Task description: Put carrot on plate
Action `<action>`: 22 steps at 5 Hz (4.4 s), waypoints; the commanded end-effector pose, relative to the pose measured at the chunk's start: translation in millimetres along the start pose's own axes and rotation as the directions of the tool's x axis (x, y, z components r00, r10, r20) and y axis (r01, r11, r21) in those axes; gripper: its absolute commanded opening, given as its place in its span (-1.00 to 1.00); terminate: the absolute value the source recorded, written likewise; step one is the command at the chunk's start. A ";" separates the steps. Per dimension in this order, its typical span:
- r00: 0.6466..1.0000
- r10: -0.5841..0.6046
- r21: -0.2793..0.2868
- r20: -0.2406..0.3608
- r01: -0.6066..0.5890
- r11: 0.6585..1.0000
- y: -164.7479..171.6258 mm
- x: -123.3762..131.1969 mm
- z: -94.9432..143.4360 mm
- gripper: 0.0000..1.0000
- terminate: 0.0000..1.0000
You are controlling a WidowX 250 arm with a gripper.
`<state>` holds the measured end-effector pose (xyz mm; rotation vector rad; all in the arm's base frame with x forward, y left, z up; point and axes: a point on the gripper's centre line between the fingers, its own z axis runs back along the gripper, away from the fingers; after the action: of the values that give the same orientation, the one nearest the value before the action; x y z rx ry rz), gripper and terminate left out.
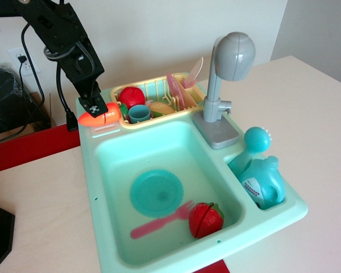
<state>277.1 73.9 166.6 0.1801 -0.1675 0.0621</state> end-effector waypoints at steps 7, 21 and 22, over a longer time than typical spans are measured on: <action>0.996 0.022 0.023 -0.087 -0.020 1.000 10.8 -2.0 -42.3 1.00 -1.00; 0.996 -0.092 0.031 0.017 0.091 0.995 -138.6 22.3 -48.1 1.00 -1.00; 0.996 -0.064 0.019 0.057 0.063 0.998 -92.6 17.0 -25.3 1.00 -1.00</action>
<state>293.5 8.4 129.4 0.1951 -0.1813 0.0512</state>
